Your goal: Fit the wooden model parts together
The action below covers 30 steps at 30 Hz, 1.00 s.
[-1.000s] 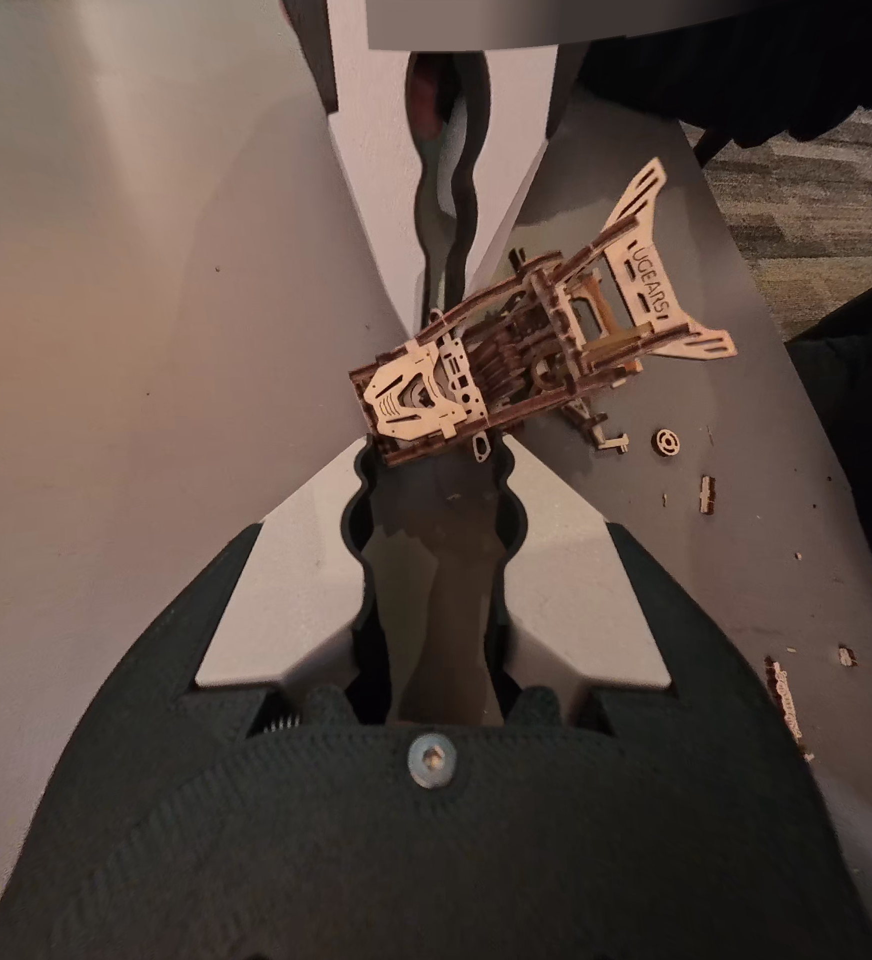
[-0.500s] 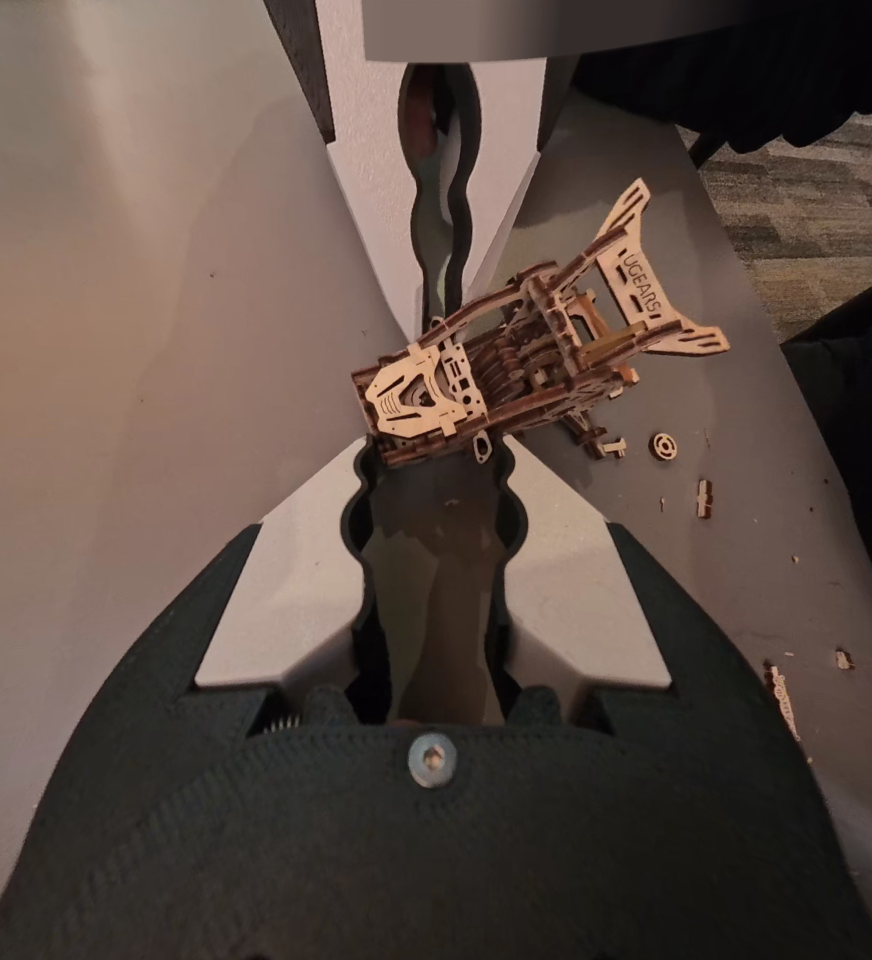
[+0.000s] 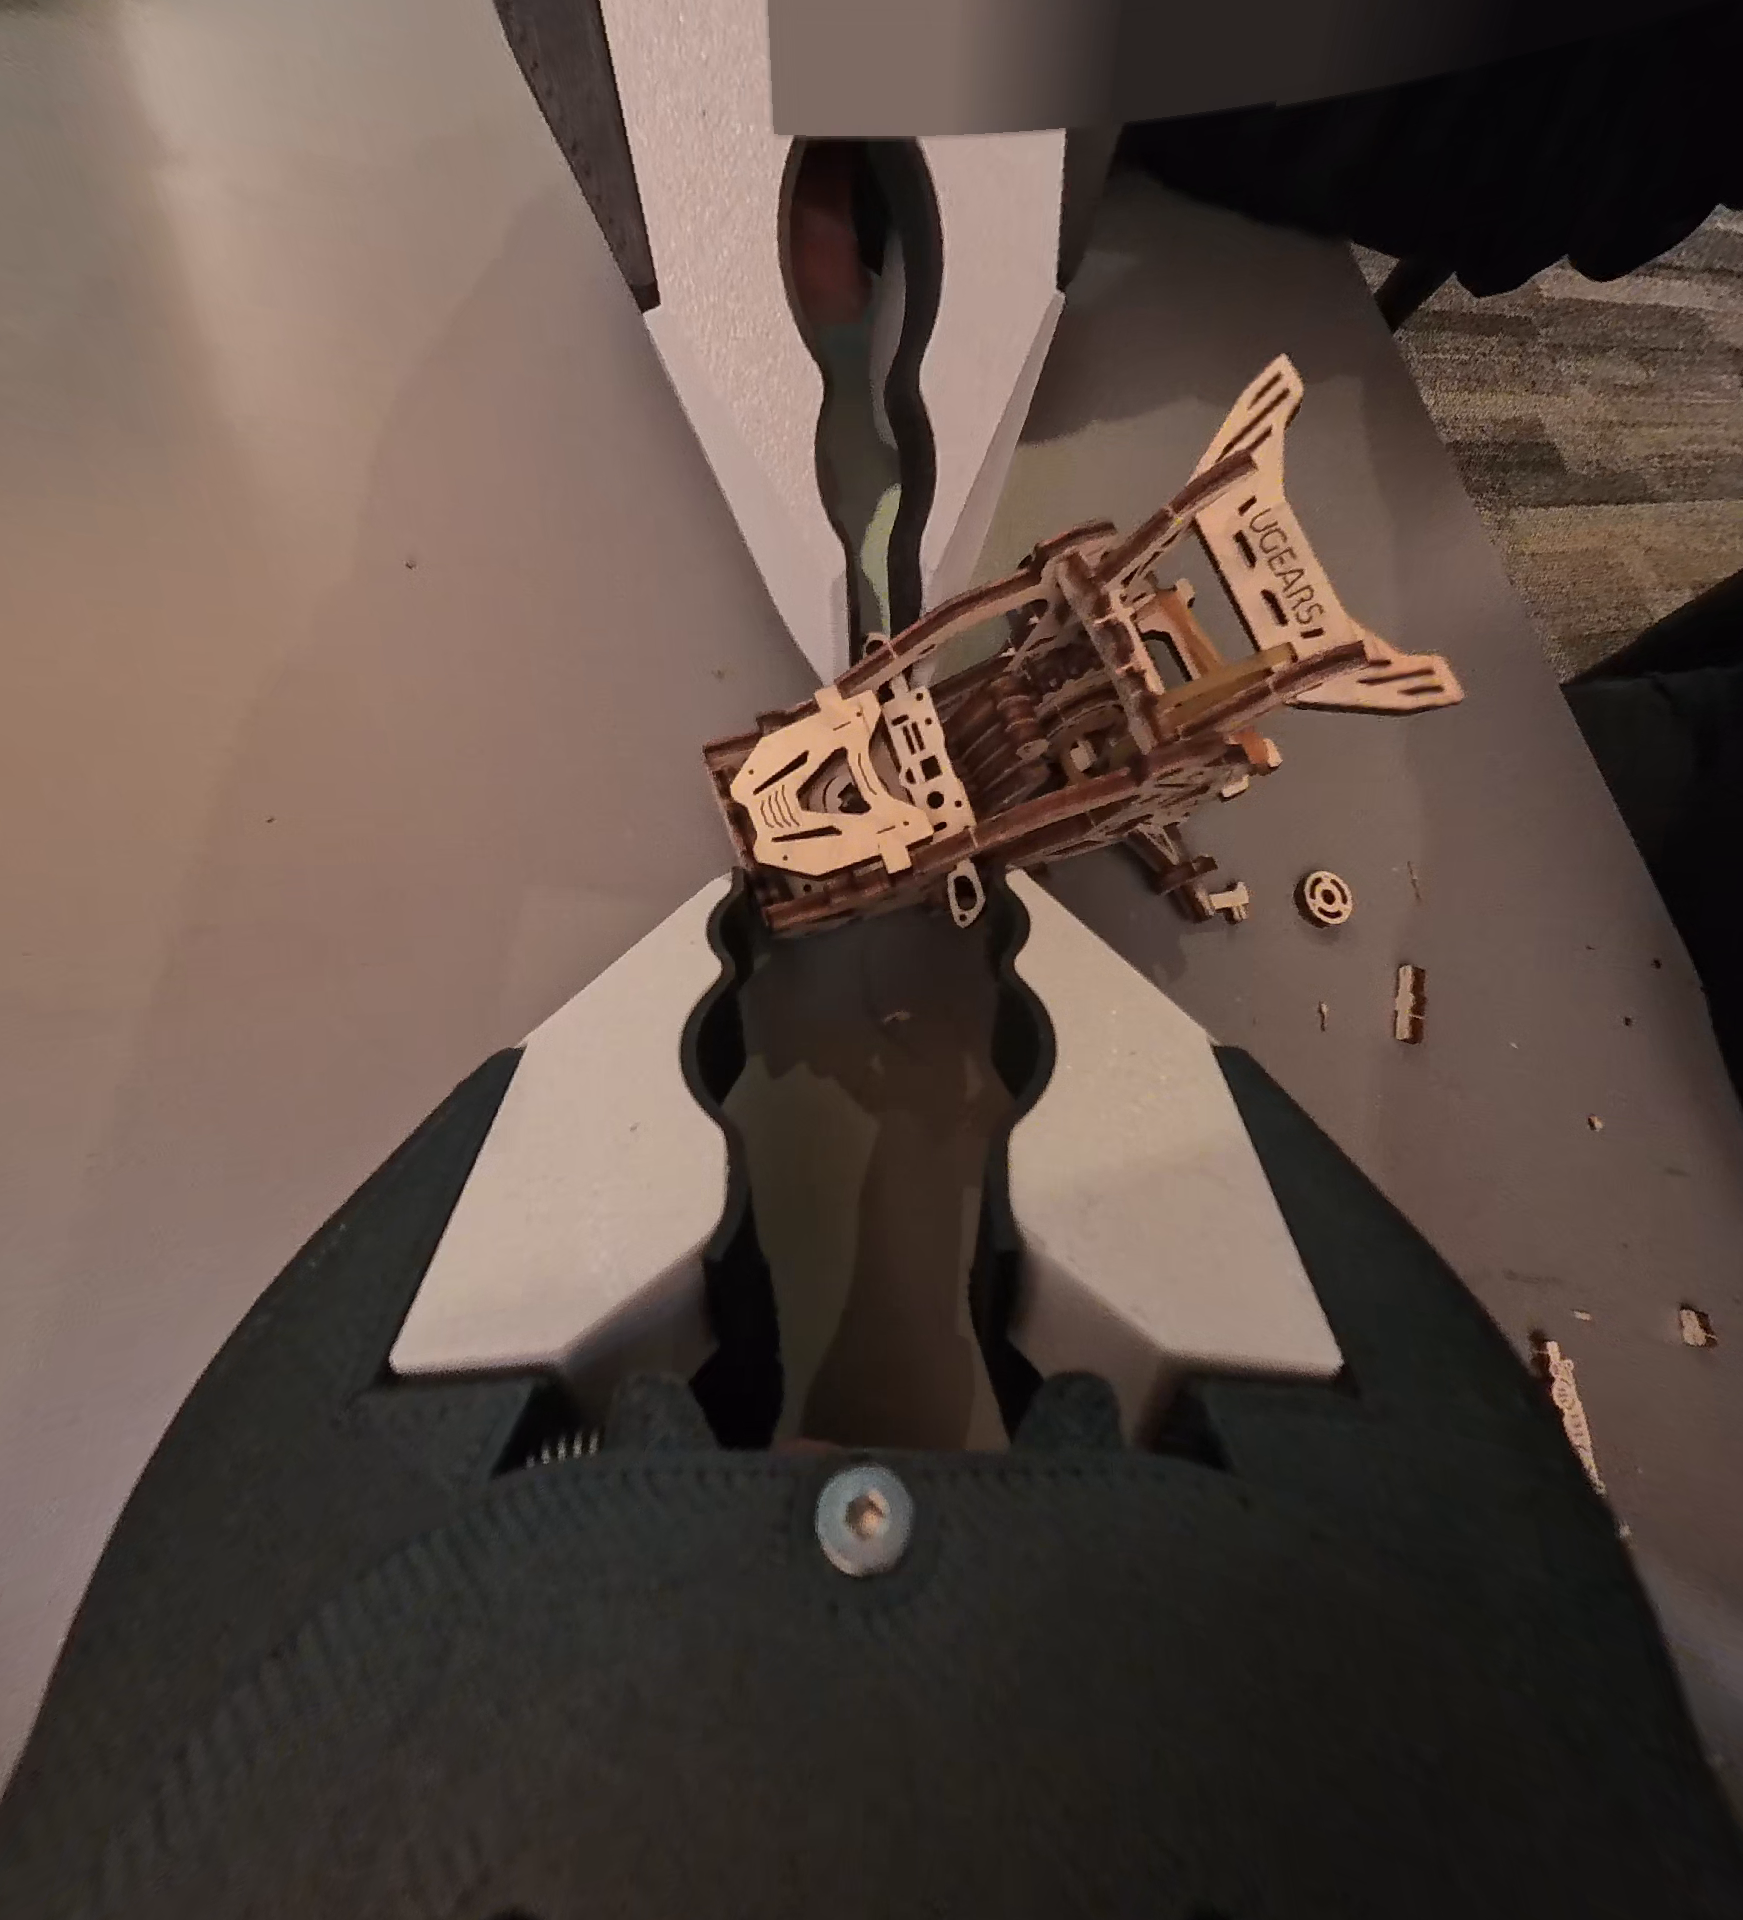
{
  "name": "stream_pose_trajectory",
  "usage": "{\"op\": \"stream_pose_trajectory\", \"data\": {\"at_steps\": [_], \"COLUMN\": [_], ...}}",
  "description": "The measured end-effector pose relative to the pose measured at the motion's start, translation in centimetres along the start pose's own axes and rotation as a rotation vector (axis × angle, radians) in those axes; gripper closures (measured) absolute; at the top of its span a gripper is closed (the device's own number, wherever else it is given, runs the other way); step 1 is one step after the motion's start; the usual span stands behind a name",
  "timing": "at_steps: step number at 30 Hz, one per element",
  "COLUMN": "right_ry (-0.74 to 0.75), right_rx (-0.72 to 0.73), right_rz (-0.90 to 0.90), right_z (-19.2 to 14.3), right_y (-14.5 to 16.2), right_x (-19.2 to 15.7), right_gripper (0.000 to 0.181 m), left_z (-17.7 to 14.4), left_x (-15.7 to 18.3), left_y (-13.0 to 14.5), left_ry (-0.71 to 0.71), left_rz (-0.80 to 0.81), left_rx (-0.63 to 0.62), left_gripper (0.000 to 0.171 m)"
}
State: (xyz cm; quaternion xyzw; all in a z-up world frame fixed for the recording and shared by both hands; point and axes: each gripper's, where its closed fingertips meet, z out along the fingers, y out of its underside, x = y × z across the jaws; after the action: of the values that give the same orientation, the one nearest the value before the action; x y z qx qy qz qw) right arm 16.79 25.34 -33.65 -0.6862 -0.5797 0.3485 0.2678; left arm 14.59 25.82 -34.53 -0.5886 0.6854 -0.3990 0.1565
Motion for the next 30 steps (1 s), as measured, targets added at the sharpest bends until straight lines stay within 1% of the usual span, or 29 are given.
{"op": "stream_pose_trajectory", "data": {"at_steps": [4,11,21,24,30], "right_ry": [0.014,-0.005,0.055,0.054,0.017], "right_rx": [-0.009,-0.007,-0.033,-0.028,-0.008], "right_rz": [-0.051,-0.070,-0.165,-0.168,-0.101], "right_z": [-0.01,0.00,-0.25,-0.26,-0.30], "right_y": [0.05,0.19,0.08,0.12,0.25], "right_x": [-0.17,-0.71,-0.40,-0.34,-0.30], "right_gripper": [0.177,0.177,0.177,0.177,0.177], "left_z": [0.06,0.17,0.23,0.23,0.24], "left_x": [0.10,0.35,0.24,0.20,0.24], "left_y": [-0.02,-0.10,-0.14,-0.17,-0.17], "left_ry": [0.008,0.038,0.028,0.028,0.030], "left_rz": [-0.001,-0.010,0.000,0.010,0.020], "left_rx": [-0.001,-0.002,-0.004,-0.006,-0.008], "left_gripper": [0.130,0.129,0.131,0.131,0.131]}}
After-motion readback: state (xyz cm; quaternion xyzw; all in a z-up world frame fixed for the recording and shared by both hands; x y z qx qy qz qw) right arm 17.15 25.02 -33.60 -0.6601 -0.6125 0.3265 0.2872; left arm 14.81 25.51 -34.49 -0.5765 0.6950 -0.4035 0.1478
